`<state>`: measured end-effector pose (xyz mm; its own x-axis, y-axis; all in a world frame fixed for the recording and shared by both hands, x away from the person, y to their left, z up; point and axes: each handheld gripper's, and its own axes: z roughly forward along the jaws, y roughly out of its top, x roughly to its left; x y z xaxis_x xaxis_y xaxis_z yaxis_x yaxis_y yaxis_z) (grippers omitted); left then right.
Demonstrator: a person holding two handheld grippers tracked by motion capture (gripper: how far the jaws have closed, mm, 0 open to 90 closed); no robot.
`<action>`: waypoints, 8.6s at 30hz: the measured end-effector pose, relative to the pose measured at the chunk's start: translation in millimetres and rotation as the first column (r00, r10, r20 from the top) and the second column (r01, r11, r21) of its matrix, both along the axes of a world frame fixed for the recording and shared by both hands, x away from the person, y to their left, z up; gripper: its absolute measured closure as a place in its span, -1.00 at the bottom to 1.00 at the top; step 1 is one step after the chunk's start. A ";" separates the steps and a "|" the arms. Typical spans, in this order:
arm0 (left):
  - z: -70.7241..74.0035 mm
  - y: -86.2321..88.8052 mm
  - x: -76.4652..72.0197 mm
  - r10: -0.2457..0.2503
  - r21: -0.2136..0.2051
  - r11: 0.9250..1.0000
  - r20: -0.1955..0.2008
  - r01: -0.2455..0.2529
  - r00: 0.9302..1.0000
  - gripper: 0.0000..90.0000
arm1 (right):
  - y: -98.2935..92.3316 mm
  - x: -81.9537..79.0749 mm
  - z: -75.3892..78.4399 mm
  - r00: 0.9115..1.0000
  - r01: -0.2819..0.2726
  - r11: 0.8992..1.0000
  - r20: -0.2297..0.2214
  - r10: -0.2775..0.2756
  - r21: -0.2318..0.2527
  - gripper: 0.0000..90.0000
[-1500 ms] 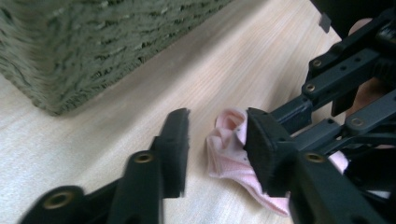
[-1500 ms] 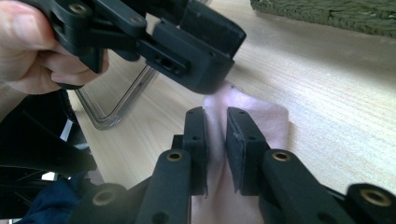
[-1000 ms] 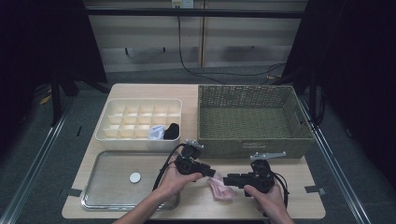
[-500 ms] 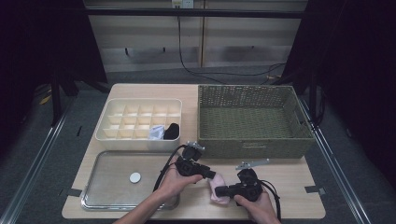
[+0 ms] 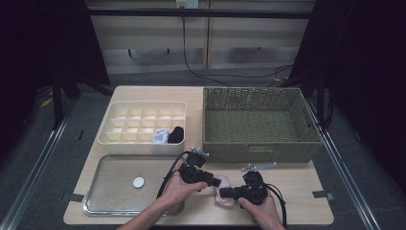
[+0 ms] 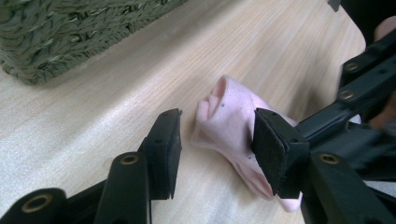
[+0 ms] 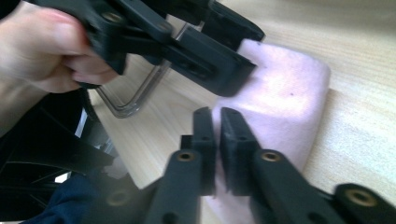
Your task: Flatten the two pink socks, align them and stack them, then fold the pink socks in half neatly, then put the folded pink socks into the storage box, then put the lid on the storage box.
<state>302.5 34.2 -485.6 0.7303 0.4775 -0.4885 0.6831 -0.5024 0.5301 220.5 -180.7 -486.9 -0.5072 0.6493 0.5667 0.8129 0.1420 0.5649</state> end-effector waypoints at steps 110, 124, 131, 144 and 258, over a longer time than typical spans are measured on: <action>25.9 51.8 -2.2 0.019 -0.065 0.998 0.060 -0.015 0.998 0.50 | -76.1 -6.3 25.0 0.951 0.284 0.957 0.144 -0.273 -0.061 -0.26; 29.3 74.2 -0.1 0.044 -0.063 0.997 0.071 -0.040 0.997 0.50 | -87.4 -13.5 20.3 0.947 0.300 0.950 0.143 -0.287 -0.082 -0.33; 30.6 79.4 -1.6 0.045 -0.066 0.997 0.075 -0.040 0.996 0.50 | -88.1 -11.6 20.0 0.947 0.300 0.951 0.146 -0.287 -0.076 -0.33; 50.9 107.6 6.3 0.106 -0.114 0.989 0.103 -0.094 0.989 0.50 | -89.6 -11.6 20.2 0.946 0.303 0.950 0.146 -0.290 -0.074 -0.34; 61.9 209.0 123.4 0.394 0.116 0.899 0.210 -0.422 0.895 0.51 | -92.3 -9.5 12.1 0.965 0.240 0.971 0.108 -0.237 -0.014 -0.61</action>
